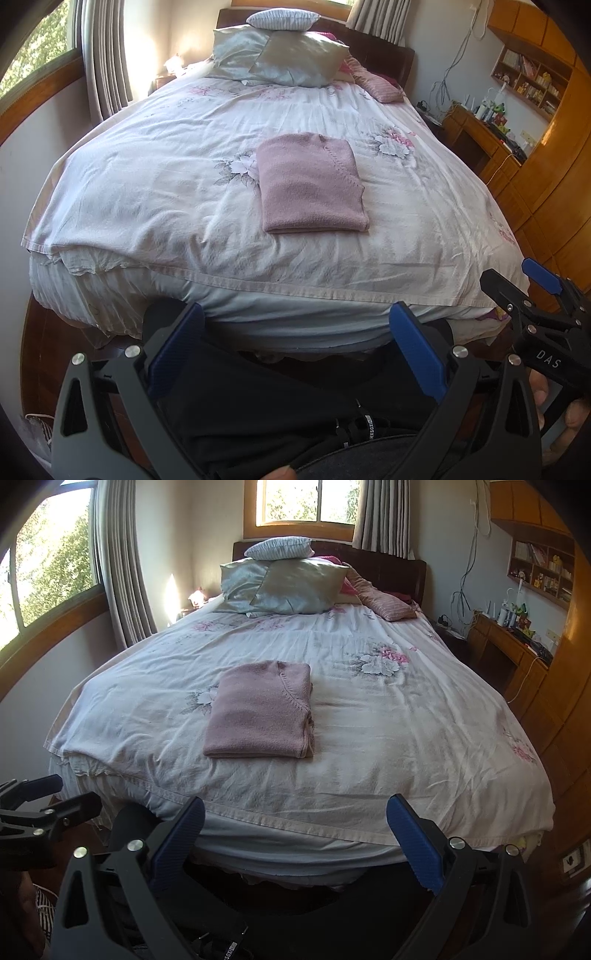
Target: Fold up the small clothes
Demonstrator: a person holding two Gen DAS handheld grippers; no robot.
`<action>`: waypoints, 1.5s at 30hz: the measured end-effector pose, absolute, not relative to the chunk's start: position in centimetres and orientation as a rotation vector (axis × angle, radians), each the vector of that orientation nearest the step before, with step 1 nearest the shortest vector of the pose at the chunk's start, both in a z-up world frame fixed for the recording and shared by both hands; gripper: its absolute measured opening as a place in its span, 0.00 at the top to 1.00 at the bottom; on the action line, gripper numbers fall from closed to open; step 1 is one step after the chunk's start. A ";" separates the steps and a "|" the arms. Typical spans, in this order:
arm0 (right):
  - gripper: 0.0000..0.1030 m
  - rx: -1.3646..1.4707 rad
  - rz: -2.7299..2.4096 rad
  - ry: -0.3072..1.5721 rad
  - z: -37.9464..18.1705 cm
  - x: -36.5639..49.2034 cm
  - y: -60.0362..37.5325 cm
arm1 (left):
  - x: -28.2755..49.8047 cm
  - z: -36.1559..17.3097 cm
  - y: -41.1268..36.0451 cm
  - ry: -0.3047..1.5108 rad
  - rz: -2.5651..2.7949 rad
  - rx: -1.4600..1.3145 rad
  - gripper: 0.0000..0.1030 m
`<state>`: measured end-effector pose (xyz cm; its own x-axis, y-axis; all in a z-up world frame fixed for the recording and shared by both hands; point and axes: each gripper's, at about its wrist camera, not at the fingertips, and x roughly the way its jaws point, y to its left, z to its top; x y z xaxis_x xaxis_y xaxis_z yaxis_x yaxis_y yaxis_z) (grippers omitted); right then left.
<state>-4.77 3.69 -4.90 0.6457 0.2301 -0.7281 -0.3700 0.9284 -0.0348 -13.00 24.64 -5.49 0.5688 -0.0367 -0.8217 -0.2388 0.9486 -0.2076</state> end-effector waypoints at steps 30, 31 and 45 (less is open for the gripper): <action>0.04 -0.170 0.348 0.824 -5.9 -4.2 3.5 | -12.9 -5.7 24.0 0.974 0.110 -0.302 0.03; 0.04 -0.170 0.346 0.826 -6.0 -4.1 3.5 | -12.8 -5.8 24.0 0.976 0.108 -0.302 0.03; 0.04 -0.166 0.345 0.839 -6.4 -3.6 3.7 | -11.3 -6.5 24.6 0.986 0.093 -0.297 0.03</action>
<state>-3.60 3.71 -6.38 0.6171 0.2334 -0.7515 -0.3631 0.9317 -0.0087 -11.30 24.56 -6.50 0.5521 -0.0564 -0.8319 -0.2113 0.9557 -0.2050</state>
